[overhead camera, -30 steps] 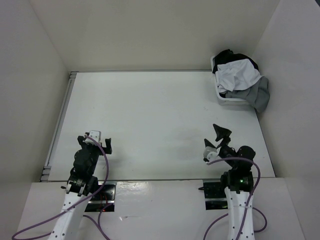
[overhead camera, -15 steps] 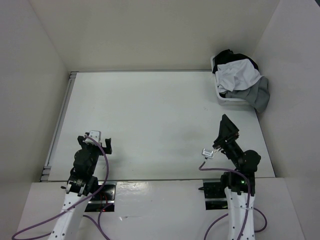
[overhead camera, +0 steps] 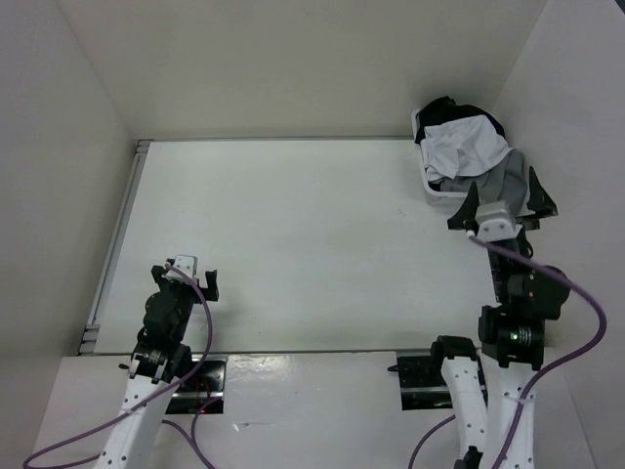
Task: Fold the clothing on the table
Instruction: Grab the skirt from the pile
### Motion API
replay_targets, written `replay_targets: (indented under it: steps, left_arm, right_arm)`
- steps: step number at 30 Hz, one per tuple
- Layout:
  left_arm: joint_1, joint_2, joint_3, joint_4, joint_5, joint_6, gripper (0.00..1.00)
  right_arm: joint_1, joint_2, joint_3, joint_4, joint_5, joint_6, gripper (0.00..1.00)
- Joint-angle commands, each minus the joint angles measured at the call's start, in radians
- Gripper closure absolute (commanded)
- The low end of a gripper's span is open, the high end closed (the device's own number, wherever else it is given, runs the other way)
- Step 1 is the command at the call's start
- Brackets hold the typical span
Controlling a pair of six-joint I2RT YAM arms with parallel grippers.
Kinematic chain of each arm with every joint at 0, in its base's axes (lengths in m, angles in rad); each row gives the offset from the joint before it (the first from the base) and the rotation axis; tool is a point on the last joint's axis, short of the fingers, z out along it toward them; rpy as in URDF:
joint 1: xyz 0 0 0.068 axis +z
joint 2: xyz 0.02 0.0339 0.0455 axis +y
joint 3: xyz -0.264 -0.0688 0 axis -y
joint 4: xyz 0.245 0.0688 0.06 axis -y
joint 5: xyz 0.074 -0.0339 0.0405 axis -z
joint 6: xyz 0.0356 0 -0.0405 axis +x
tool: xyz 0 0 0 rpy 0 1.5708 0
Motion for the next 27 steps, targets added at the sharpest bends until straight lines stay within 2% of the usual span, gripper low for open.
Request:
replay_targets:
  steps: [1,3,4,9,10,11,12,13,15,18,22,23,24,27]
  left_arm:
    - [0.006,-0.129,-0.027,0.023,0.01,0.013,0.0]
    - [0.006,-0.129,-0.027,0.023,0.021,0.026,0.0]
    - [0.006,-0.129,-0.027,0.023,0.021,0.027,0.0]
    - [0.006,-0.129,-0.013,0.032,-0.03,-0.001,0.0]
    - [0.006,-0.129,-0.001,0.032,-0.03,0.023,0.0]
    - [0.006,-0.129,0.009,0.065,0.039,0.067,0.0]
    - [0.006,-0.129,0.033,0.066,0.077,0.177,0.0]
    - [0.006,-0.129,0.053,0.066,0.119,0.227,0.0]
    - [0.006,-0.129,0.102,0.1,0.128,0.241,0.0]
    - [0.006,-0.129,0.206,0.19,0.034,0.269,0.0]
    - [0.006,-0.106,0.419,0.19,0.021,0.46,0.0]
    - [0.006,-0.083,0.468,0.2,0.021,0.55,0.0]
    - [0.006,-0.064,0.574,0.201,-0.008,0.592,0.0]
    - [0.006,0.057,0.761,0.165,-0.047,0.733,0.0]
  right_arm:
    - [-0.028,0.112,0.028,-0.156,0.154,0.323,0.02]
    - [-0.069,0.138,-0.001,-0.22,0.154,0.382,0.02]
    - [-0.082,0.15,-0.013,-0.246,0.107,0.391,0.02]
    - [-0.128,0.271,0.003,-0.418,0.042,0.391,0.02]
    - [-0.137,0.34,0.017,-0.432,0.07,0.4,0.02]
    - [-0.137,0.376,0.048,-0.464,0.07,0.4,0.02]
    - [-0.137,0.406,0.062,-0.476,0.07,0.409,0.02]
    - [-0.137,0.454,0.074,-0.477,0.07,0.422,0.02]
    - [-0.137,0.486,0.111,-0.5,0.053,0.432,0.02]
    - [-0.137,0.528,0.154,-0.509,0.01,0.445,0.02]
    - [-0.137,0.549,0.174,-0.509,-0.045,0.463,0.02]
    - [-0.137,0.558,0.174,-0.497,-0.054,0.463,0.02]
    - [-0.137,0.559,0.183,-0.497,-0.054,0.463,0.02]
    - [-0.137,0.568,0.183,-0.472,-0.063,0.472,0.02]
